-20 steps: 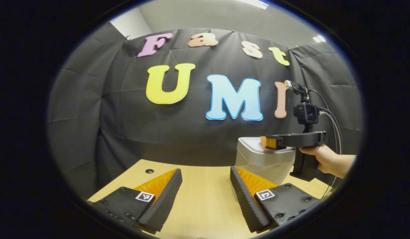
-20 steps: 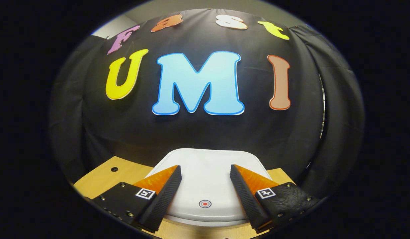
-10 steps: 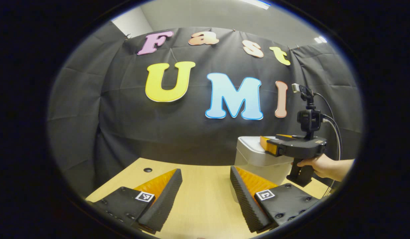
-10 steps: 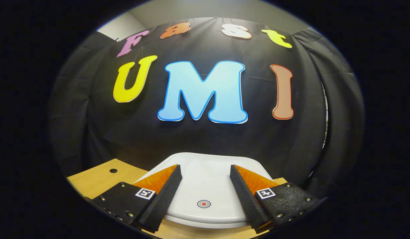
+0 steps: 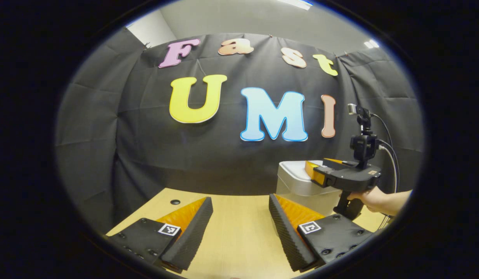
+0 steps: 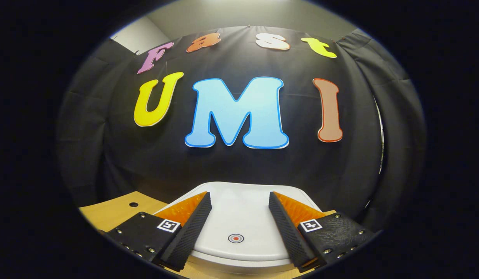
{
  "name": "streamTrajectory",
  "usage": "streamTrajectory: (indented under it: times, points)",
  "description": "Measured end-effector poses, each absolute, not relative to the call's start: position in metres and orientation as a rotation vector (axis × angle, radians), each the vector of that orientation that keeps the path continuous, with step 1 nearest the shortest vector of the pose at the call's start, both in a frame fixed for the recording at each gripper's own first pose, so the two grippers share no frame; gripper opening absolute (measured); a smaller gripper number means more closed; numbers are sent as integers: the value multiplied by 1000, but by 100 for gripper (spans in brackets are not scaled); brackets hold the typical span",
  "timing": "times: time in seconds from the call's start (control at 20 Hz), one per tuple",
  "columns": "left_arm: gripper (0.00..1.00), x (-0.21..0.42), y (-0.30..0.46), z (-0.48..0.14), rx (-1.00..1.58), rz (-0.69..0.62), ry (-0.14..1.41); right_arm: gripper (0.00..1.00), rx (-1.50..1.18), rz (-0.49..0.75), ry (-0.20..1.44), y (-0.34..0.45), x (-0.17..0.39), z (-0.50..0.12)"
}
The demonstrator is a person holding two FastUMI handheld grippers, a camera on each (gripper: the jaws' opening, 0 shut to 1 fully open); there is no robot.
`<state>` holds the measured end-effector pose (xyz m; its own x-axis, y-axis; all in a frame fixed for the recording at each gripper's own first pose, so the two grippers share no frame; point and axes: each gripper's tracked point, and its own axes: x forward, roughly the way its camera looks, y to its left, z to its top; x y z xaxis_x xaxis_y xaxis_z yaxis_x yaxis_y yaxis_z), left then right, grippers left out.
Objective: Press the lid of the desktop garbage bin to open it, pick up the crumpled paper on the desktop and throw it into the bin, then pick up the pop can on the desktop and drop it into the bin, and finally close the garbage bin lid.
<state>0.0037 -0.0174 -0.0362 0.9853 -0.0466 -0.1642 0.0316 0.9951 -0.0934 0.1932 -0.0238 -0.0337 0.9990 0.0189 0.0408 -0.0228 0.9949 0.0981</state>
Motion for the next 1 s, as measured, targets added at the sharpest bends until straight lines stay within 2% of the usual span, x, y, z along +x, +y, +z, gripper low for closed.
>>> streamTrajectory:
  times: [0.45,0.65,1.0]
  points:
    - [95,-36,-17,-19,-114,7,151,96,133,-10,40,-24,183,-35]
    - [95,-53,-12,-10,-103,52,140,96,83,-29,116,-31,152,-33]
    - [96,-74,-28,-1,-86,91,124,95,0,4,87,-43,83,-18]
